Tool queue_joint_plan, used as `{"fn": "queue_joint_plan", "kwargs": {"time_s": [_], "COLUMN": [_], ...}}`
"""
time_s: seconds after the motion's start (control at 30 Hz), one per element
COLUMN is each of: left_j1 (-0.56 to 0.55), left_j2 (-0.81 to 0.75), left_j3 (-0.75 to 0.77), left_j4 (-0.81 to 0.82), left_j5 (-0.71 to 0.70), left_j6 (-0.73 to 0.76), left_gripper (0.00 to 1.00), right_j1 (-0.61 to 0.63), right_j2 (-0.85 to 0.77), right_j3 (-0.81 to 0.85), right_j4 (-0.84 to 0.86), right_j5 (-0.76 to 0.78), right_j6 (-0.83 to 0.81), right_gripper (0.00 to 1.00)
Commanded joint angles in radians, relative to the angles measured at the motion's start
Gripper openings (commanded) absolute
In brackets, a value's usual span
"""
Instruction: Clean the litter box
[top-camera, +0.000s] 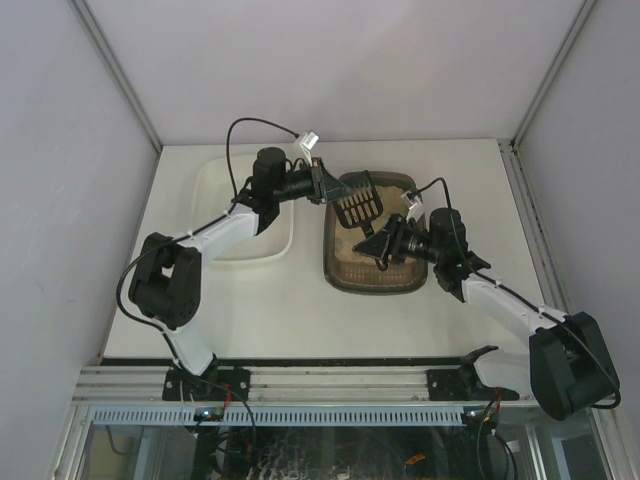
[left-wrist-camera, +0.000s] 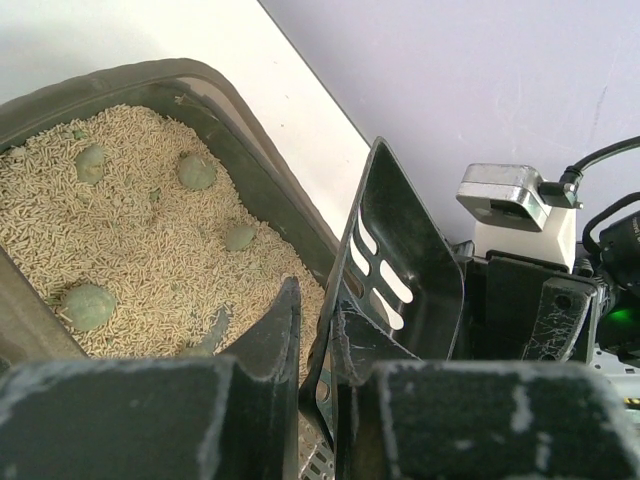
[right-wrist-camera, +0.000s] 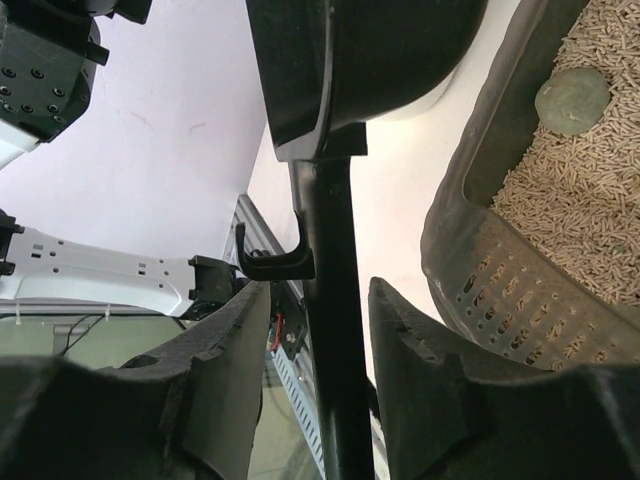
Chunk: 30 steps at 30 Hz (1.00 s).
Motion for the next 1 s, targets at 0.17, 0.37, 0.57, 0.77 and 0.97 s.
{"fn": "queue_joint_plan", "kwargs": {"time_s": [0.17,0.37,0.57,0.77,0.97], "left_j1": [0.003,0.006,0.007,-0.004,-0.048], "left_j2": [-0.056,-0.073,-0.102,-0.232,-0.273], "left_j3": [-0.026,-0.041,-0.055,-0.028,-0.003], "left_j4": [0.061,0.056,0.04,-0.286,-0.503], "left_j5": [-0.004,-0.066,-0.187,-0.646,-0.972], "left_j6": [-0.035,-0.062,-0.173,-0.082,-0.24], "left_gripper": [0.0,0.0,0.79,1.0,1.0], "right_j1": [0.007,-0.001,0.009,-0.028,-0.057], "right_j2": [0.012,0.001,-0.09,-0.076,0.101], "right_j3": [0.0,0.0,0.112,0.28,0.445], "right_j4": [0.084,0.039,-0.376,-0.826,-1.024], "right_j5": [-0.007,0.019,0.233,0.391,0.361], "right_j6": [0.01,0.018,-0.13,-0.29,-0.38], "right_gripper": [0.34,0.0,0.0,0.0,0.0]}}
